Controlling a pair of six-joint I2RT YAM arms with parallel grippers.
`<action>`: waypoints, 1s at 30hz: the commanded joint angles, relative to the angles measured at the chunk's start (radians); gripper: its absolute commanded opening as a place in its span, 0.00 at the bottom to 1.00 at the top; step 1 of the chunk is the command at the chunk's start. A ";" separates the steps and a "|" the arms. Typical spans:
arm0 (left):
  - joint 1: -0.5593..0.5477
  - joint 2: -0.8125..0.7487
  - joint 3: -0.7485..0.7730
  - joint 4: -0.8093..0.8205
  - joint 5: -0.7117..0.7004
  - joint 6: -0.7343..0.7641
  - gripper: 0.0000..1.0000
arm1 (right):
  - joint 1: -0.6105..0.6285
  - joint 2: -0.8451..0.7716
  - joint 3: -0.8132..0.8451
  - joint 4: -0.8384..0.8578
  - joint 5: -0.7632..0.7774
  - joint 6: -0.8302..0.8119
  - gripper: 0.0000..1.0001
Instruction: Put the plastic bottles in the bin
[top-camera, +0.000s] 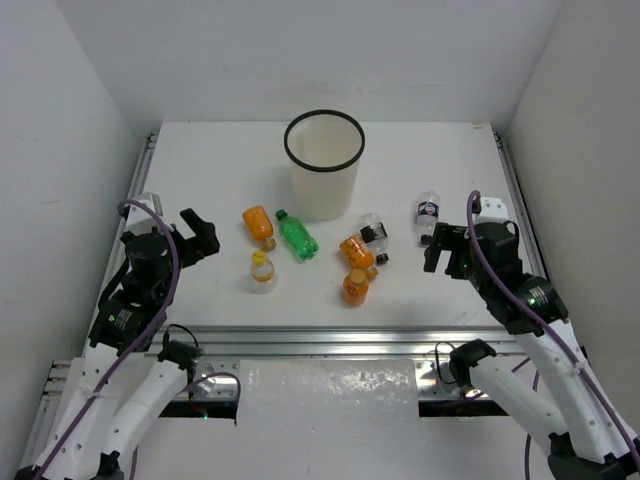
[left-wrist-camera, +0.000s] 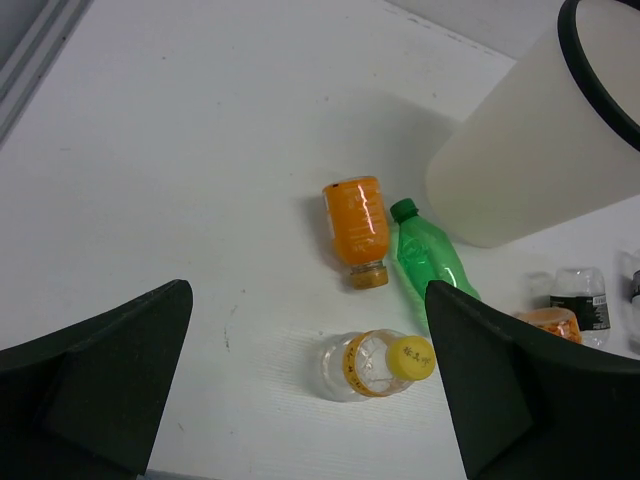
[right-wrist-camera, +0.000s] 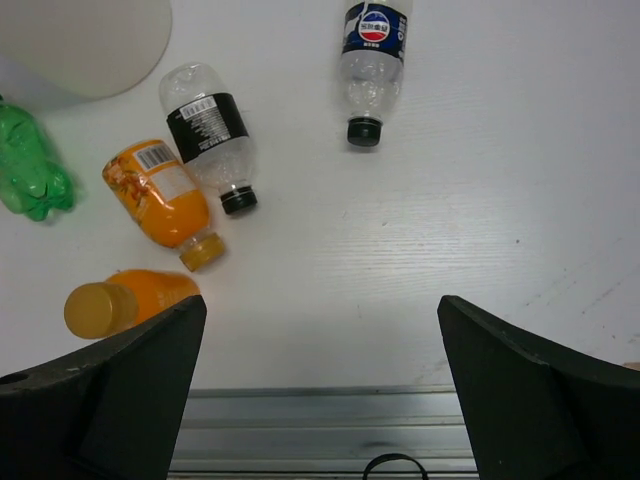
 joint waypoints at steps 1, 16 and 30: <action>0.007 -0.003 -0.001 0.037 -0.010 -0.008 1.00 | 0.004 0.007 0.004 0.054 0.044 0.002 0.99; 0.007 -0.011 -0.007 0.051 0.036 0.012 1.00 | -0.246 0.754 0.275 0.390 -0.071 -0.131 0.99; 0.011 0.067 0.047 0.038 0.061 0.038 1.00 | -0.297 1.238 0.409 0.382 -0.042 -0.110 0.84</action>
